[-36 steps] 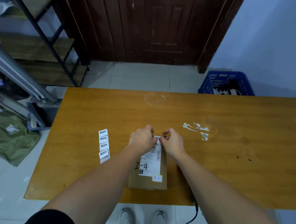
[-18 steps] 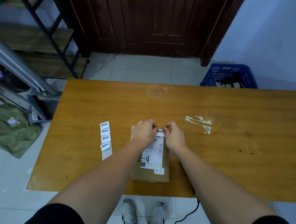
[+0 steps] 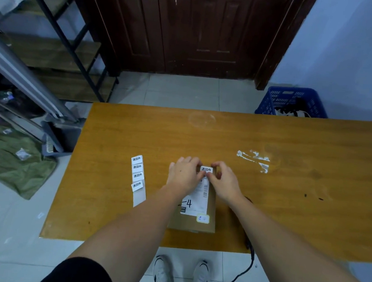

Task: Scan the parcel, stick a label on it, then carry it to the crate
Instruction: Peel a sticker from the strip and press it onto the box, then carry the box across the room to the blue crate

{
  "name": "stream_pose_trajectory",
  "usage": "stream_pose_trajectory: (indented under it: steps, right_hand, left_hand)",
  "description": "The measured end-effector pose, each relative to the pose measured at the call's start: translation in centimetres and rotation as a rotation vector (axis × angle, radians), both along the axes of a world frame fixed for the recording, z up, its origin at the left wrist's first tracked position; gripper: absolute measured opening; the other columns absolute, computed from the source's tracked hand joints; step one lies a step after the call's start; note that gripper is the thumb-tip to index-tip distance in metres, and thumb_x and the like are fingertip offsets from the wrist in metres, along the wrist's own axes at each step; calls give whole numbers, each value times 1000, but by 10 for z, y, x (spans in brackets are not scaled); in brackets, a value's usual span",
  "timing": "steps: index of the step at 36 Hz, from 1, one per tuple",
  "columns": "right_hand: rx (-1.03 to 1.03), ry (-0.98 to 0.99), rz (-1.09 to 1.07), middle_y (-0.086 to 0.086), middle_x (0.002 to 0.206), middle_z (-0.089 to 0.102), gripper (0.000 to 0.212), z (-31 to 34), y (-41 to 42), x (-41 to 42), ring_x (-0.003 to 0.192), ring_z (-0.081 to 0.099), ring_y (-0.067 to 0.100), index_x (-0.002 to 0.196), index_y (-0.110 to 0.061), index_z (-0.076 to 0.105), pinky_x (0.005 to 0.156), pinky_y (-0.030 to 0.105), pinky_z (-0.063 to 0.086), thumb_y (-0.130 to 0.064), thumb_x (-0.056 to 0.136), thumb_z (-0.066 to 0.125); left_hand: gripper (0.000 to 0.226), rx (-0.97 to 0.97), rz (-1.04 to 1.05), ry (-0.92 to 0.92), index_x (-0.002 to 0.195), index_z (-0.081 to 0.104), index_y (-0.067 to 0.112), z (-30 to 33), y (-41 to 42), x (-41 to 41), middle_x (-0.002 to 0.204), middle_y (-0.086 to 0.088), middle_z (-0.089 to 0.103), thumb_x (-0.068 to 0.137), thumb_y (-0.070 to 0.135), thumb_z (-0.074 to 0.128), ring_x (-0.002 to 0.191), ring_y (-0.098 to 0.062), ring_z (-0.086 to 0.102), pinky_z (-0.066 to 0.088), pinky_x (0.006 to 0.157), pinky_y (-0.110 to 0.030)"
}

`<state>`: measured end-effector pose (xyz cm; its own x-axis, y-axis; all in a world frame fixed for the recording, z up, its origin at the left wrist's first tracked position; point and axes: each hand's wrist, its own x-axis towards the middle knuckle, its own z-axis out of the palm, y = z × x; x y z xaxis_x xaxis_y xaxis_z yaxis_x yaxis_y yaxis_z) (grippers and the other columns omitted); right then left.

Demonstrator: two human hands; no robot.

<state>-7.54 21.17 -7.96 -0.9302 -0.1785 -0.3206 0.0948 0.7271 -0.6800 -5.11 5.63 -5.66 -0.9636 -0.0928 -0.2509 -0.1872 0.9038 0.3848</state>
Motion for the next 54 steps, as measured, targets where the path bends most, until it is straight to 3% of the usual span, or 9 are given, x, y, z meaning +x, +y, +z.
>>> stream_pose_trajectory:
  steps: [8,12,18,24,28,32,41,48,54]
  right_hand:
    - [-2,-45,-41,4,132,65,32,2,0,-2,112,61,21,132,-27,61,93,37,49,-23,104,47]
    - [27,-32,-25,5,139,63,44,13,8,2,123,60,24,146,-24,52,103,43,50,-34,104,50]
    - [36,-194,-39,13,136,62,51,24,26,11,106,69,27,154,-14,41,79,34,57,-34,108,45]
    - [129,-393,95,10,159,45,82,29,26,32,137,53,28,158,-11,34,112,45,46,-64,97,48]
    - [20,-518,85,4,150,56,77,26,18,50,128,58,22,150,-15,47,100,33,48,-62,91,63]
    - [-51,-584,-5,0,130,69,69,3,16,67,111,67,18,139,-17,58,102,37,55,-59,86,70]
    - [-283,-581,-213,0,125,71,91,26,2,71,104,72,20,140,-16,54,97,43,58,-71,70,73]
    - [-350,-545,-193,6,119,72,95,124,-13,28,104,74,28,133,-19,46,97,51,58,-73,61,78]
    - [-423,-421,-53,8,110,80,58,229,-46,1,108,74,32,122,-22,66,104,55,53,-62,81,72]
  left_hand:
    - [26,171,59,-86,126,70,26,12,-9,-10,114,3,73,104,27,56,103,-19,67,52,90,-39]
    - [33,294,127,-116,134,61,23,26,-23,-9,106,4,65,102,31,61,93,-17,63,52,81,-34]
    - [44,-114,84,-225,106,64,17,45,-65,18,99,-2,68,98,57,49,91,-24,66,60,82,-40]
    - [99,-24,36,-671,153,49,13,43,-63,51,155,-13,52,89,87,32,138,-33,52,44,110,-45]
    - [100,252,177,-764,154,49,16,25,-50,65,161,-11,46,85,87,43,143,-32,48,39,115,-43]
    - [116,379,206,-723,149,57,27,4,-42,79,155,-5,55,62,102,42,135,-29,55,43,114,-45]
    - [110,358,230,-552,124,74,16,33,-43,80,131,-14,70,73,101,27,111,-32,67,53,98,-43]
    - [93,484,246,-485,148,55,22,132,-64,41,149,-8,58,85,89,39,127,-33,59,45,110,-45]
    - [100,720,341,-311,154,34,26,221,-99,30,144,-4,57,76,82,63,124,-31,59,44,111,-56]
